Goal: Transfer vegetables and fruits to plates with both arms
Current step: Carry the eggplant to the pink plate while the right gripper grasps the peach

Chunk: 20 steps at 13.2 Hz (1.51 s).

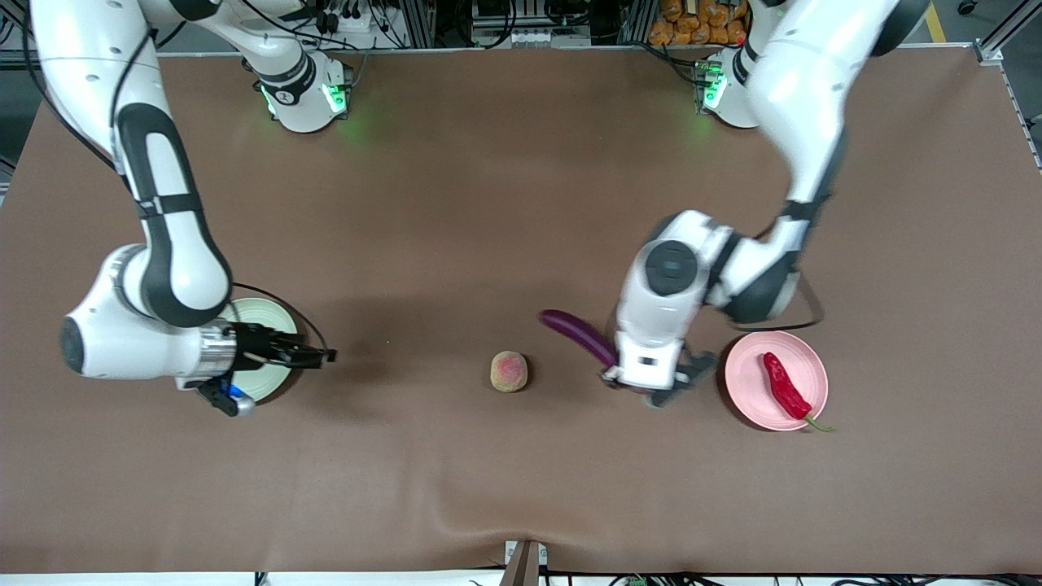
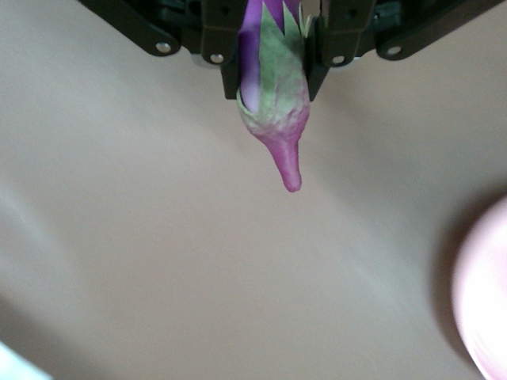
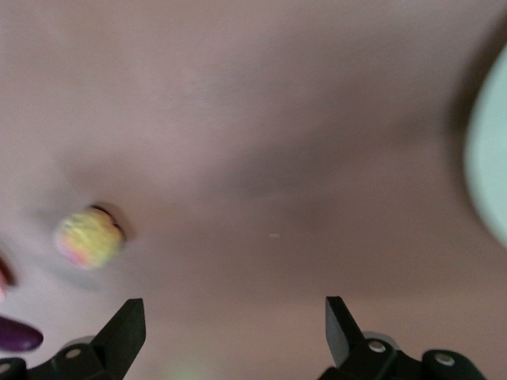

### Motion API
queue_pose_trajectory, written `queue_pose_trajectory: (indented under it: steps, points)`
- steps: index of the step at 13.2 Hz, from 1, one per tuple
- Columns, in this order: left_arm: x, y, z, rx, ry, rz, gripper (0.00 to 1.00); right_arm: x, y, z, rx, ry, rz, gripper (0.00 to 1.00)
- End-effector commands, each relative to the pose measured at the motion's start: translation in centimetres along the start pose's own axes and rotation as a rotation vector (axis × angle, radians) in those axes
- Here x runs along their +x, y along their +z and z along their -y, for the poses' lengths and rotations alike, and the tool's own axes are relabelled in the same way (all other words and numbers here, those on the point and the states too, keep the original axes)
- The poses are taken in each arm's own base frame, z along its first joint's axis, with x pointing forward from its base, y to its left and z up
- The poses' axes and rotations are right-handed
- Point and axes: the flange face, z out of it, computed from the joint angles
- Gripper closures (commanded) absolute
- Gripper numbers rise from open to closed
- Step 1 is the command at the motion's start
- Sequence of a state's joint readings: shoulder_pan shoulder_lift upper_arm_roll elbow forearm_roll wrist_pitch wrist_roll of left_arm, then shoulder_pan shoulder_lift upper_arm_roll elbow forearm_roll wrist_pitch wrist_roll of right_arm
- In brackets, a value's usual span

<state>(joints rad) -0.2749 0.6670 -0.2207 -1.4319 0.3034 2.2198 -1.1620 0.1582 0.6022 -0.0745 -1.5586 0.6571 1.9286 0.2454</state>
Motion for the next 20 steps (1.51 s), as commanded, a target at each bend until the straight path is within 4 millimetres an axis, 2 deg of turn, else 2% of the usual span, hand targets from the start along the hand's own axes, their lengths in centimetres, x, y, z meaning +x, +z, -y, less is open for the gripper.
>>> queue_pose_trajectory:
  steps: [1, 4, 5, 6, 8, 10, 11, 13, 14, 15, 18, 20]
  points:
    - [5.0, 0.6, 5.9, 0.040, 0.099, 0.007, 1.00, -1.2, 3.7, 5.8, 0.020, 0.132, -0.049, 0.00]
    - [10.0, 1.7, 10.5, 0.059, 0.173, 0.014, 1.00, -5.0, 10.2, 12.9, 0.027, 0.194, -0.188, 0.00]
    - [11.5, 2.1, 12.1, 0.065, 0.201, 0.018, 1.00, -5.5, 11.8, 14.1, 0.007, 0.174, -0.242, 0.00]
    - [12.8, 3.0, 13.8, 0.073, 0.226, 0.028, 1.00, -6.3, 13.0, 15.5, -0.021, 0.107, -0.296, 0.00]
    - [14.3, 4.7, 15.8, 0.078, 0.269, 0.044, 1.00, -9.5, 15.4, 20.7, -0.013, -0.044, -0.369, 0.00]
    - [15.7, 6.5, 17.6, 0.066, 0.311, 0.044, 1.00, -11.0, 16.2, 23.5, -0.069, -0.202, -0.442, 0.00]
    - [16.4, 7.1, 18.5, 0.062, 0.336, 0.044, 1.00, -11.9, 17.3, 24.6, -0.107, -0.285, -0.471, 0.00]
    - [17.6, 8.2, 20.1, 0.056, 0.348, 0.051, 1.00, -14.2, 20.0, 25.7, -0.220, -0.466, -0.525, 0.00]
    - [18.4, 8.2, 20.2, 0.030, 0.337, 0.049, 1.00, -14.0, 20.9, 25.3, -0.302, -0.548, -0.566, 0.00]
    - [18.3, 9.0, 20.2, 0.005, 0.327, 0.072, 1.00, -13.7, 22.1, 24.8, -0.364, -0.601, -0.591, 0.00]
    - [18.5, 9.5, 20.1, -0.031, 0.308, 0.066, 1.00, -14.4, 26.4, 24.4, -0.362, -0.690, -0.622, 0.00]
    - [18.6, 10.0, 19.9, -0.042, 0.304, 0.060, 1.00, -14.1, 27.4, 24.0, -0.374, -0.727, -0.643, 0.00]
